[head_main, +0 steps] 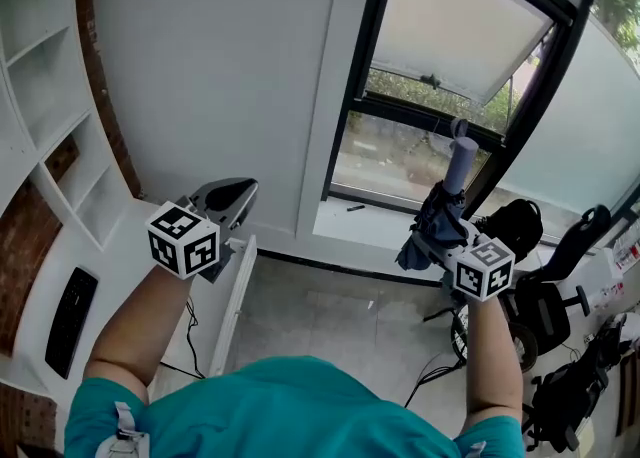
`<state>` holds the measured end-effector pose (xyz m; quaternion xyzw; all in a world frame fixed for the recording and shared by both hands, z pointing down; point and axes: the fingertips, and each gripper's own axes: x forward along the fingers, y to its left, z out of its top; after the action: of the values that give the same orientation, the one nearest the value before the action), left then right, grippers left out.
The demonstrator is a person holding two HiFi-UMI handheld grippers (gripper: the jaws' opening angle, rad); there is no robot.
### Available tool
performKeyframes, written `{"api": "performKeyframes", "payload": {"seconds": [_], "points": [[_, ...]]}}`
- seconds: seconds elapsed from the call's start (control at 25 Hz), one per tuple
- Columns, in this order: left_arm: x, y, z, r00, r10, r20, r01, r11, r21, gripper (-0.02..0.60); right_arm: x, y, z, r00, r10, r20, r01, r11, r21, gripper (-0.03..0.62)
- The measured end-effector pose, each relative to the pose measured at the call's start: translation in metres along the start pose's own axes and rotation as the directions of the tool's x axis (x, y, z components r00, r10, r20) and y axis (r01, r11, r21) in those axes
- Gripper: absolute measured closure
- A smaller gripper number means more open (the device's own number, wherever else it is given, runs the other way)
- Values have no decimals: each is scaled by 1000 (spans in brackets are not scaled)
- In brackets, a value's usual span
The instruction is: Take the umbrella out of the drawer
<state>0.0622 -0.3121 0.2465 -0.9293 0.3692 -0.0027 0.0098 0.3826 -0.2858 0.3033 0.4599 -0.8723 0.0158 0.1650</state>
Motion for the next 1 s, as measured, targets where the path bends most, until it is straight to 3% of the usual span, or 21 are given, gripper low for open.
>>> {"api": "performKeyframes", "payload": {"seconds": [0.68, 1.0], "points": [[1, 10, 7, 1000, 22, -4, -22, 1000, 4, 574, -18, -27, 45, 984, -80, 157, 49, 980, 194, 330], [0, 10, 5, 1000, 22, -11, -22, 1000, 6, 574, -17, -22, 51, 985, -74, 153, 49, 985, 165, 330]]}}
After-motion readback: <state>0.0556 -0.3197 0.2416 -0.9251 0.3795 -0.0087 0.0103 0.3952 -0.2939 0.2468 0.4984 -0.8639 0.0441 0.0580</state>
